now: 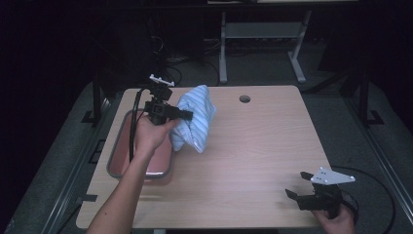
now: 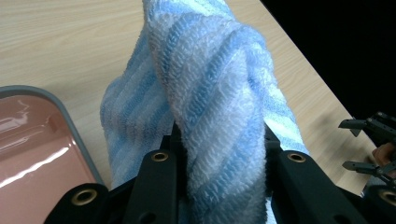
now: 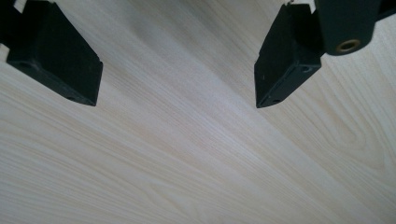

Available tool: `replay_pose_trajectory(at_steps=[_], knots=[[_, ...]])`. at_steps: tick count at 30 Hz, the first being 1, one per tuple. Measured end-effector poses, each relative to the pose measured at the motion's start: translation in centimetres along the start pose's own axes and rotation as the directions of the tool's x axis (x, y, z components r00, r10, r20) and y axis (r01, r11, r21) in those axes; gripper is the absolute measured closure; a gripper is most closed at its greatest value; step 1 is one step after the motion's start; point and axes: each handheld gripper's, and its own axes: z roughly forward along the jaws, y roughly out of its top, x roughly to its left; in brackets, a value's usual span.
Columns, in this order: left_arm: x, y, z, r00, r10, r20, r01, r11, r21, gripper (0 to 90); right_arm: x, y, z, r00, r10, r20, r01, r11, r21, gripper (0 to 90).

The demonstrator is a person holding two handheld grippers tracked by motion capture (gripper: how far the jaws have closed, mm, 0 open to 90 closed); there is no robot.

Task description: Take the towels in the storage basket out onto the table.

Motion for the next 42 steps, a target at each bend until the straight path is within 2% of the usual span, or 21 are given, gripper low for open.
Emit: replay_pose_trajectory(at_steps=[19, 42], knots=[[-1.3, 0.7, 2.6, 0.9995, 0.022, 0.025, -0.023, 0.9991, 0.035, 68.9, -0.1, 0.1, -0.2, 1.0, 0.007, -0.001, -0.007, 1.0, -0.006, 14.8], [-2.8, 1.1, 5.5, 0.998, 0.029, 0.056, -0.032, 0.9981, 0.052, 68.9, -0.2, 0.1, -0.3, 0.9999, 0.012, -0.003, -0.012, 1.0, -0.013, 14.8]])
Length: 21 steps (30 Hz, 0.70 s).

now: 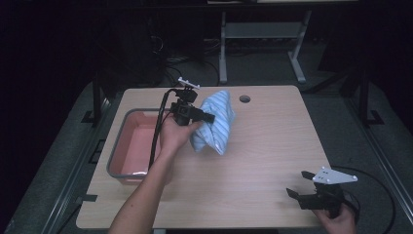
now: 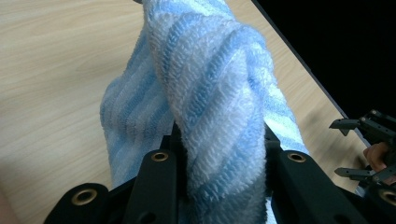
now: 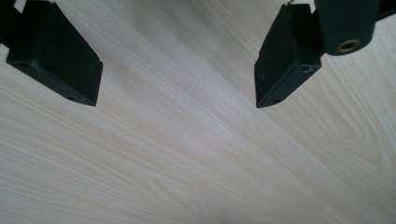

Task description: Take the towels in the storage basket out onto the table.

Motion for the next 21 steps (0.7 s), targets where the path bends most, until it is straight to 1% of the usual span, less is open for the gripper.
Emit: replay_pose_trajectory(at_steps=[3, 5, 12, 13, 15, 21], knots=[[-0.1, 0.0, 0.3, 1.0, 0.004, 0.003, -0.004, 1.0, 0.001, 68.9, 0.0, 0.0, 0.0, 1.0, -0.001, 0.0, 0.001, 1.0, 0.001, 14.8], [-0.2, 0.0, 0.6, 1.0, -0.001, 0.005, 0.001, 1.0, -0.001, 68.9, 0.0, 0.0, 0.0, 1.0, 0.0, 0.001, 0.0, 1.0, 0.001, 14.8], [-0.5, 0.1, 1.8, 0.9997, -0.001, 0.023, 0.001, 0.9999, 0.012, 68.9, -0.2, 0.0, 0.0, 1.0, -0.002, 0.001, 0.002, 1.0, 0.0, 14.8], [-0.5, 0.1, 2.0, 0.9996, 0.005, 0.026, -0.005, 0.9998, 0.018, 68.9, -0.2, 0.0, 0.0, 1.0, 0.001, 0.0, -0.001, 1.0, 0.002, 14.8], [-0.7, 0.2, 2.3, 0.9996, -0.001, 0.03, 0.001, 0.9998, 0.018, 68.9, -0.2, 0.0, -0.1, 1.0, 0.001, 0.0, -0.001, 1.0, -0.001, 14.8], [-1.0, 0.2, 3.1, 0.9991, 0.001, 0.042, -0.002, 0.9997, 0.023, 68.8, -0.2, 0.0, -0.1, 1.0, -0.001, 0.001, 0.001, 1.0, -0.004, 14.8]])
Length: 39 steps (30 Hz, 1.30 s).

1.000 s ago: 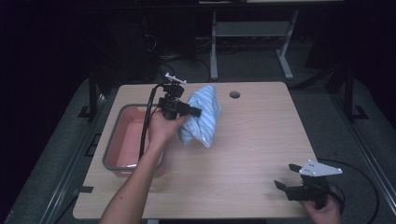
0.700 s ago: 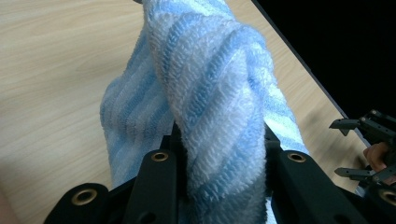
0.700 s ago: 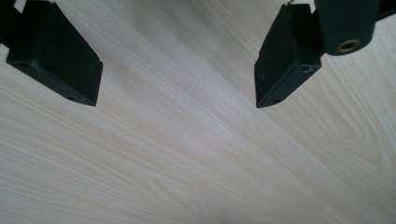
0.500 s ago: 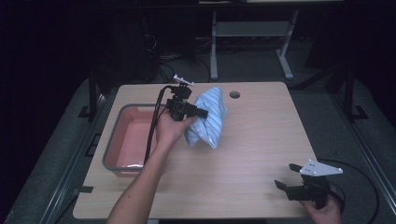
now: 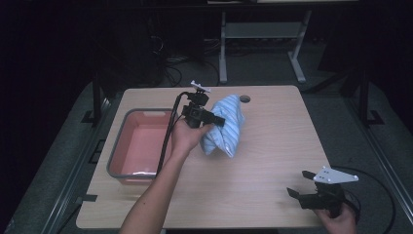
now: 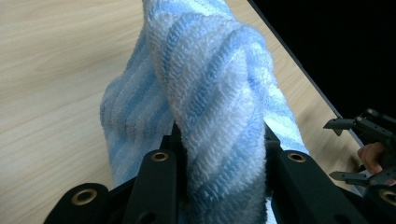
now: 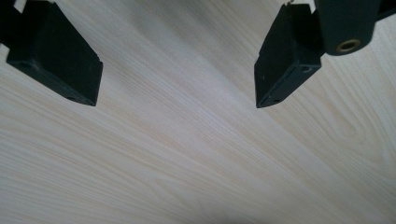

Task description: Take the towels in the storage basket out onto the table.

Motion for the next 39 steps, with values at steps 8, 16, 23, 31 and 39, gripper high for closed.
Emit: replay_pose_trajectory(at_steps=[8, 16, 23, 31, 39], knots=[[-0.5, 0.1, 1.2, 0.9999, 0.003, 0.013, -0.004, 0.9999, 0.014, 68.8, -0.1, -0.1, -0.1, 1.0, 0.006, 0.001, -0.006, 1.0, 0.002, 14.8], [-0.8, 0.0, 2.5, 0.9997, -0.002, 0.025, 0.001, 0.9998, 0.022, 68.8, -0.1, -0.1, -0.1, 1.0, 0.008, 0.0, -0.008, 1.0, 0.003, 14.8], [-0.8, -0.1, 3.7, 0.9996, 0.003, 0.03, -0.004, 0.999, 0.045, 68.7, -0.1, -0.1, 0.0, 1.0, 0.005, -0.001, -0.005, 1.0, 0.002, 14.8], [-0.9, -0.2, 4.9, 0.9993, -0.001, 0.038, -0.001, 0.9985, 0.055, 68.6, -0.1, -0.1, 0.0, 1.0, 0.006, -0.001, -0.006, 1.0, 0.002, 14.8], [-0.7, -0.7, 5.9, 0.999, -0.013, 0.043, 0.01, 0.998, 0.063, 68.5, 0.0, -0.1, 0.0, 1.0, 0.003, -0.004, -0.002, 1.0, 0.004, 14.8]])
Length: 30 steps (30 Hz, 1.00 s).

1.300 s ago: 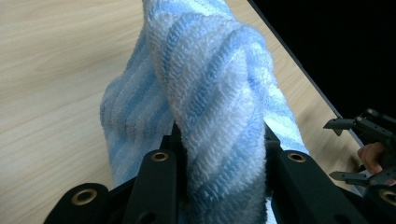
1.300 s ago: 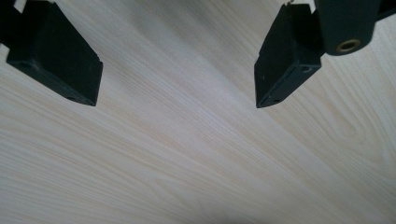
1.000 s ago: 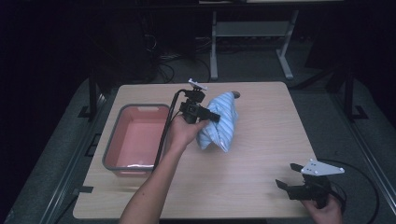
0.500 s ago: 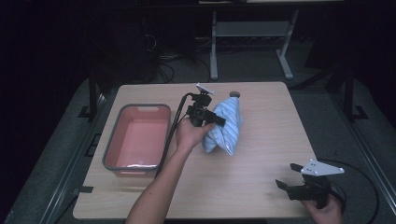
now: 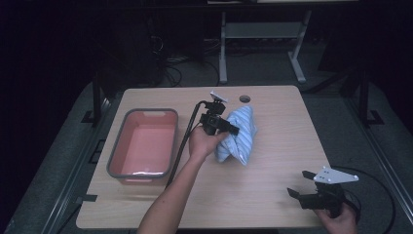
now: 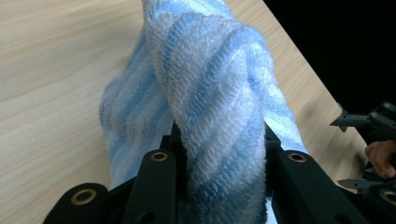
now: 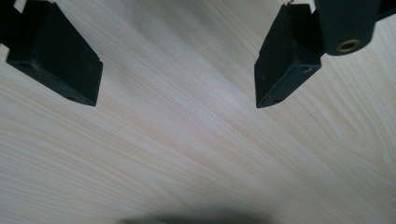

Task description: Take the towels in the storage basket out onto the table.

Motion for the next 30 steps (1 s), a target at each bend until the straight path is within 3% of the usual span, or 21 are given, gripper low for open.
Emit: replay_pose_trajectory(at_steps=[15, 30], knots=[[-0.2, -0.7, 2.0, 0.9998, -0.009, 0.017, 0.009, 1.0, 0.003, 68.3, 0.0, 0.0, 0.1, 1.0, -0.006, 0.001, 0.006, 1.0, 0.005, 14.8], [0.2, -1.5, 3.5, 0.9987, -0.046, 0.021, 0.046, 0.9989, -0.006, 68.3, 0.0, 0.0, 0.1, 1.0, -0.006, 0.001, 0.006, 1.0, 0.005, 14.8]])
